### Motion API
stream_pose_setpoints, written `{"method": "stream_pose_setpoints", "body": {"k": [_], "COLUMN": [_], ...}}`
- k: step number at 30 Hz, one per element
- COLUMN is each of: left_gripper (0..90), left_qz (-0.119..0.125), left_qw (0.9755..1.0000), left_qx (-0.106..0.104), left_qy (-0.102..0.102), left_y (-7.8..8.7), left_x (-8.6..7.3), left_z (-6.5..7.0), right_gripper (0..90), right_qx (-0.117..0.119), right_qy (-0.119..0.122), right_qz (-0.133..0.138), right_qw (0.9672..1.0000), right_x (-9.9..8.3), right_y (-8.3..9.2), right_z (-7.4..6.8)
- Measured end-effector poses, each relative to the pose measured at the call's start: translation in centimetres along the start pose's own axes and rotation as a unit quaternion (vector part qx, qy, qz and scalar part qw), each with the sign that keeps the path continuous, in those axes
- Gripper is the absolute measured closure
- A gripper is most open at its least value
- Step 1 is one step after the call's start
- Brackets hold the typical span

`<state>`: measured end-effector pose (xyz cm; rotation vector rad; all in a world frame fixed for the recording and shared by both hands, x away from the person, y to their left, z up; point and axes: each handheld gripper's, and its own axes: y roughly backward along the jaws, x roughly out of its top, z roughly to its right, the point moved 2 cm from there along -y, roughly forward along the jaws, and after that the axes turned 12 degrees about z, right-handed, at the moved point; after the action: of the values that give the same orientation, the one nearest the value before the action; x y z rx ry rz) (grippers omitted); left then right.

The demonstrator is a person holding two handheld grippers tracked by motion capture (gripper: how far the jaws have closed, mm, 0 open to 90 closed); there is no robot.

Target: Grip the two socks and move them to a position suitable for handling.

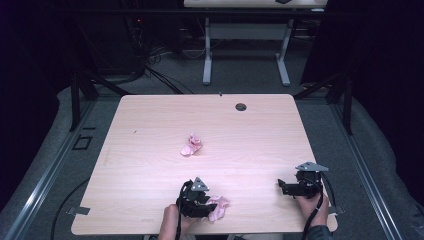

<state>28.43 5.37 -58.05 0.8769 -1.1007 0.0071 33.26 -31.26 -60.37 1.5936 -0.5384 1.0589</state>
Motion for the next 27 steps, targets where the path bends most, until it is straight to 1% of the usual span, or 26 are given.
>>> {"method": "stream_pose_setpoints", "body": {"k": [1,2,3,4,5,6,7,8,9,10,11,12,13,14,15,16,18,19,20,21,22,24,27], "left_gripper": [44.1,32.2,27.3,24.5,21.1,21.1,15.5,14.8,13.9,12.2,12.2,9.6,6.5,5.7,5.7,3.4,1.8,1.3,0.8,0.6,1.0,1.5,4.4], "left_qz": [0.006,0.014,0.023,0.023,0.031,0.041,0.052,0.052,0.062,0.062,0.061,0.064,0.066,0.066,0.07,0.069,0.07,0.074,0.074,0.073,0.073,0.08,0.087], "left_qw": [1.0,0.9998,0.9993,0.9993,0.9988,0.9983,0.9972,0.9972,0.9959,0.9959,0.9953,0.9945,0.993,0.993,0.9919,0.9912,0.9905,0.9901,0.9901,0.9898,0.9898,0.9892,0.9875], "left_qx": [0.003,0.012,0.025,0.025,0.034,0.038,0.053,0.053,0.065,0.065,0.073,0.082,0.097,0.097,0.105,0.113,0.118,0.118,0.118,0.121,0.121,0.12,0.126], "left_qy": [-0.005,-0.01,-0.014,-0.014,-0.015,-0.011,-0.01,-0.01,-0.011,-0.011,-0.013,-0.012,-0.013,-0.013,-0.012,-0.006,0.002,0.01,0.01,0.018,0.018,0.026,0.037], "left_y": [0.3,0.6,1.3,1.3,1.7,2.1,2.9,2.9,3.4,3.4,3.5,3.6,3.6,3.6,3.6,3.3,2.8,2.4,2.4,1.8,1.8,1.2,0.3], "left_x": [0.2,0.4,1.1,1.1,1.4,1.8,2.7,2.7,3.5,3.5,4.0,4.4,5.4,5.4,6.0,6.7,7.4,7.6,7.6,8.3,8.3,9.0,10.1], "left_z": [-0.1,-0.3,-0.9,-0.9,-1.4,-1.9,-3.0,-3.0,-4.3,-4.3,-5.0,-5.8,-7.2,-7.2,-8.0,-9.3,-10.8,-11.4,-11.4,-12.5,-12.5,-13.4,-14.7], "right_gripper": [2.6,2.7,2.7,2.7,2.8,2.8,2.8,2.8,2.8,2.8,2.9,2.9,2.9,2.9,2.9,3.1,3.2,3.2,3.2,3.3,3.3,3.3,3.3], "right_qx": [0.0,0.0,0.0,0.0,0.0,0.0,0.0,0.0,0.0,0.0,0.0,0.0,0.0,0.0,0.0,0.001,0.001,0.001,0.001,0.001,0.001,0.0,0.0], "right_qy": [0.0,0.0,0.0,0.0,0.0,0.0,-0.001,-0.001,0.0,0.0,-0.001,-0.001,-0.001,-0.001,-0.001,-0.001,-0.002,-0.002,-0.002,-0.002,-0.002,-0.002,-0.002], "right_qz": [0.0,0.0,0.0,0.0,0.0,0.0,0.001,0.001,0.0,0.0,0.001,0.001,0.001,0.001,0.001,0.002,0.002,0.002,0.002,0.002,0.002,0.001,0.001], "right_qw": [1.0,1.0,1.0,1.0,1.0,1.0,1.0,1.0,1.0,1.0,1.0,1.0,1.0,1.0,1.0,1.0,1.0,1.0,1.0,1.0,1.0,1.0,1.0], "right_x": [0.0,0.0,0.0,0.0,0.0,0.0,0.0,0.0,0.0,0.0,0.0,0.0,0.0,0.0,0.0,0.0,0.0,0.0,0.0,0.0,0.0,0.0,0.0], "right_y": [0.0,0.0,0.0,0.0,0.0,0.0,0.0,0.0,0.0,0.0,0.0,0.0,0.0,0.0,0.0,0.0,0.0,0.0,0.0,0.0,0.0,0.0,0.0], "right_z": [0.0,0.0,0.0,0.0,0.0,0.0,0.0,0.0,0.0,0.0,0.0,0.0,0.0,0.0,0.0,0.0,0.0,0.0,0.0,0.0,0.0,0.0,0.0]}}
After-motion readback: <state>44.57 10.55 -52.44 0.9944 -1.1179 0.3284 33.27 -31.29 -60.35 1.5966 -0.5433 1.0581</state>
